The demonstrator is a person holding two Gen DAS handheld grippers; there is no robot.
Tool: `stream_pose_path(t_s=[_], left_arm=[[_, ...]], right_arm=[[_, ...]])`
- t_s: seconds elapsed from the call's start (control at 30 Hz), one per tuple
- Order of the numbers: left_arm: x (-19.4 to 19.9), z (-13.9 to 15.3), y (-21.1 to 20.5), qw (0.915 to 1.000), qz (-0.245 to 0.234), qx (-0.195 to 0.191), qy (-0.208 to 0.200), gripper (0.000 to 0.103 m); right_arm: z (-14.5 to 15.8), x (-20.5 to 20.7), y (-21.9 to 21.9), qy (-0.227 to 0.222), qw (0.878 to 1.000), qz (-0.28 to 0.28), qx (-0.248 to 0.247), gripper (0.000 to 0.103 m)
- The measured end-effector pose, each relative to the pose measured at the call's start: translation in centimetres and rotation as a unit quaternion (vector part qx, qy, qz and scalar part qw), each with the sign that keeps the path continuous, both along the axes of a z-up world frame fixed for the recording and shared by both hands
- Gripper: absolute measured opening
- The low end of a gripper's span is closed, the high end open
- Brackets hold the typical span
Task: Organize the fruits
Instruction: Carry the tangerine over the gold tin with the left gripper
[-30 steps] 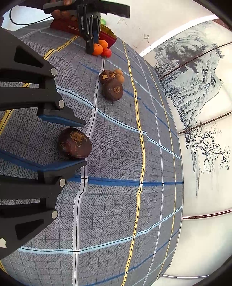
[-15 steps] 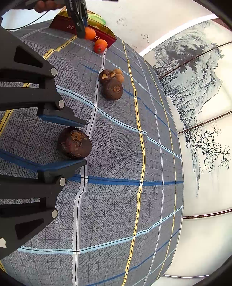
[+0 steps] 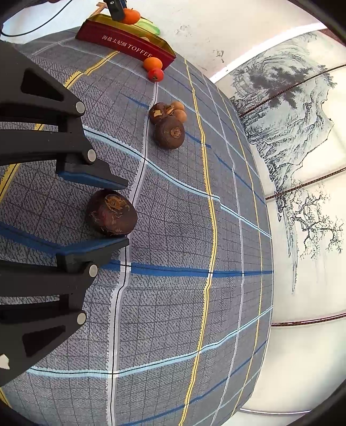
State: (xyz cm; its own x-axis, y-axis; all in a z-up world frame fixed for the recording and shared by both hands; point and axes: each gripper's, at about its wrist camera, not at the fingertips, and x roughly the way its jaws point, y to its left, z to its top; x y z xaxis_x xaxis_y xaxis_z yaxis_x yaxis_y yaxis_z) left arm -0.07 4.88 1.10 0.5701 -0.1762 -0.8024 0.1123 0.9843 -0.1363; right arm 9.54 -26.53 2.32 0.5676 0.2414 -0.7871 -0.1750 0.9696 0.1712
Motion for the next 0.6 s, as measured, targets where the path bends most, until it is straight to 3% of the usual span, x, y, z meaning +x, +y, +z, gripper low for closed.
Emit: stream_pose_path(t_s=[0.6], left_arm=[[-1.6,0.0,5.5,0.9976,0.061,0.025,-0.02,0.038]], right_arm=[[-0.1,0.0,0.6,-0.002,1.0,0.002,-0.029,0.034]])
